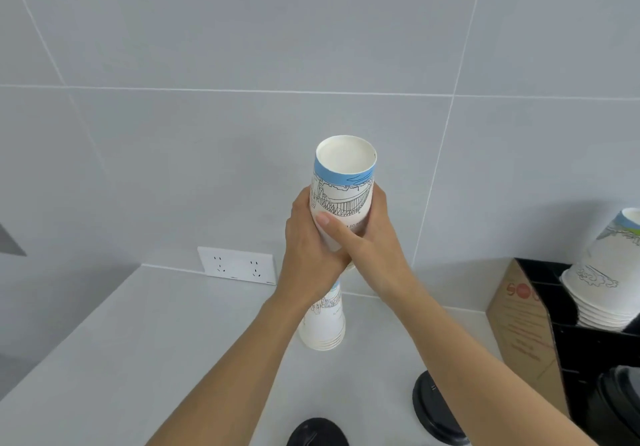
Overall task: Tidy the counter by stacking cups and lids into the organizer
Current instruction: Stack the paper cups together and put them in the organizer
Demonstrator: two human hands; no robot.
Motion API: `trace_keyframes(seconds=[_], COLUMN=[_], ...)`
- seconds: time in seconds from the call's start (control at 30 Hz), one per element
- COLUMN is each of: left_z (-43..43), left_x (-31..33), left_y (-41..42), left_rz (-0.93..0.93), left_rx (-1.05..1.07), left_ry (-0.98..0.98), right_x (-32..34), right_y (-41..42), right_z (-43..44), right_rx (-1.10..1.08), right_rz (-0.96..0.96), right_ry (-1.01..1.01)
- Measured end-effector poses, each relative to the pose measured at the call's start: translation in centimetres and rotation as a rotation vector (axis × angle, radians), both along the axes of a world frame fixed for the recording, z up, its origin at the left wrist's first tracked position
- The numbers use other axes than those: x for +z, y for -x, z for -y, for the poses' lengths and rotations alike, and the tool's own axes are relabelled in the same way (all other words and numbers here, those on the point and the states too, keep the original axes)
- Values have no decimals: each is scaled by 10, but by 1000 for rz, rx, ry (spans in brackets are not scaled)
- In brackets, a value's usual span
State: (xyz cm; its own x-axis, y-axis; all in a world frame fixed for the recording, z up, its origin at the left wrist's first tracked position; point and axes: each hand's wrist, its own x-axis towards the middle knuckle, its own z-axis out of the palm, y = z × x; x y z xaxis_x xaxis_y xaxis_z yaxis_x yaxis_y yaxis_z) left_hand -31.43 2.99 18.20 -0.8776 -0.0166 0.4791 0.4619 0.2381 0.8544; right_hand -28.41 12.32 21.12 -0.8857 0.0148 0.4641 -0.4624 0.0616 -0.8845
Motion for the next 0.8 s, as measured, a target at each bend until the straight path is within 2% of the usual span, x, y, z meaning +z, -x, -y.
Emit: trace_keyframes(seconds=[0.17,0.47,0.63,0.7,0.8], left_z=[18,30,30,35,65], left_x=[-28,-117,-147,-149,-147], left_y=[4,13,14,16,20], left_rz=[81,270,301,344,492], left_rx=[-16,-76,-114,-181,-409], left_ry=[0,-17,-44,-37,42], right_x=[-29,-124,-164,-170,-167], right_y=[11,32,34,35,37], right_z=[14,21,16,10,-11], right_rx=[40,51,63,99,271], right_rz=[72,266,347,371,447], right_ry=[11,-40,-98,-108,-199])
